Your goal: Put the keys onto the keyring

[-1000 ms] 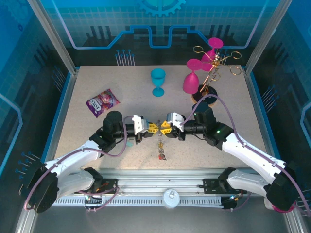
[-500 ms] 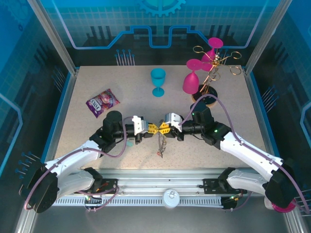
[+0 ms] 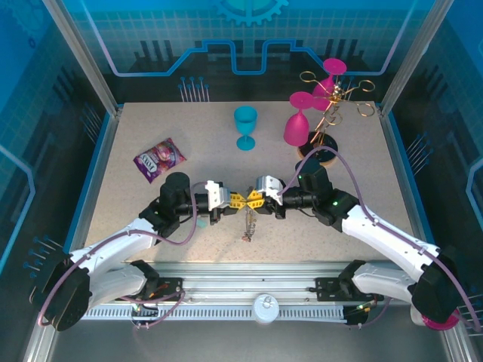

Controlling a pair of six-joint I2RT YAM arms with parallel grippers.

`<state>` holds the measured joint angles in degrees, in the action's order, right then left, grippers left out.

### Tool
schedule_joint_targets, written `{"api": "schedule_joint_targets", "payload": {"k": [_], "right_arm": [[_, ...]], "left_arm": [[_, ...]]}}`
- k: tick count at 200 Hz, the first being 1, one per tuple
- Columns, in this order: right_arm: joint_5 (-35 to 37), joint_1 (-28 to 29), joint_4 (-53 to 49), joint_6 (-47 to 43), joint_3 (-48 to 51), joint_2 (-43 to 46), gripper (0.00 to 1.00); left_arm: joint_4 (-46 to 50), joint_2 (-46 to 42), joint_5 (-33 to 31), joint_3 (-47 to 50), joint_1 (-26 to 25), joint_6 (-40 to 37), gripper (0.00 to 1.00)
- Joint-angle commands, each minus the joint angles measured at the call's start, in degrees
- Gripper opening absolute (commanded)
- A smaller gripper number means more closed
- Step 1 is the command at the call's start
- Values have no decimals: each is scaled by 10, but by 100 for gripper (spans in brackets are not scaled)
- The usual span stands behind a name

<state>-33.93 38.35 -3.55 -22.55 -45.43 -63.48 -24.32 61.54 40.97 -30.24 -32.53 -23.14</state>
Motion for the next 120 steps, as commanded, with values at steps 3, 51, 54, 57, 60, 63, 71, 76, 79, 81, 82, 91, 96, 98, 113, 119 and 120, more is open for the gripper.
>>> {"api": "schedule_joint_targets", "payload": {"k": [3, 51, 54, 57, 60, 63, 71, 76, 79, 81, 82, 91, 96, 98, 113, 119, 120], "right_arm": [[-13, 9, 14, -5, -10, 5, 17], [-22, 13, 23, -2, -18, -16, 14], [-24, 13, 23, -1, -20, -16, 14], [-25, 13, 25, -1, -20, -17, 14], [-26, 14, 25, -1, -21, -19, 13], [-27, 15, 25, -1, -21, -20, 12], [-30, 15, 24, -1, -24, -23, 9], [-31, 16, 22, -1, -25, -24, 6], [-32, 16, 21, -2, -26, -26, 4], [-32, 15, 20, -2, -27, -25, 3], [-32, 15, 19, -2, -27, -26, 2], [-30, 15, 13, -4, -29, -27, 0], [-28, 15, 7, -5, -31, -27, 0], [-27, 15, 5, -6, -31, -26, 0], [-15, 16, -22, -12, -39, -23, 0], [-9, 16, -37, -15, -43, -23, 0], [-8, 16, -39, -16, -44, -22, 0]], "left_arm": [[-24, -2, 34, -1, -6, -20, 0], [-23, -2, 36, -3, -8, -19, 0], [-23, -2, 36, -3, -8, -19, 0], [-23, -2, 36, -2, -7, -19, 0], [-23, -2, 37, -2, -8, -19, 0], [-23, -2, 37, -2, -8, -19, 0], [-23, 0, 36, -3, -8, -19, 0], [-22, 0, 35, -2, -8, -19, 0], [-22, 0, 34, -2, -8, -19, 0], [-22, 0, 33, -3, -8, -19, 0], [-22, 0, 33, -3, -8, -19, 0], [-22, 0, 25, -3, -8, -18, 0], [-22, -1, 20, -3, -8, -16, 2], [-22, -1, 18, -3, -8, -15, 3], [-15, -5, 3, -3, -8, -12, 11], [-10, -6, -3, -3, -8, -11, 14], [-9, -6, -4, -4, -8, -11, 14]]}}
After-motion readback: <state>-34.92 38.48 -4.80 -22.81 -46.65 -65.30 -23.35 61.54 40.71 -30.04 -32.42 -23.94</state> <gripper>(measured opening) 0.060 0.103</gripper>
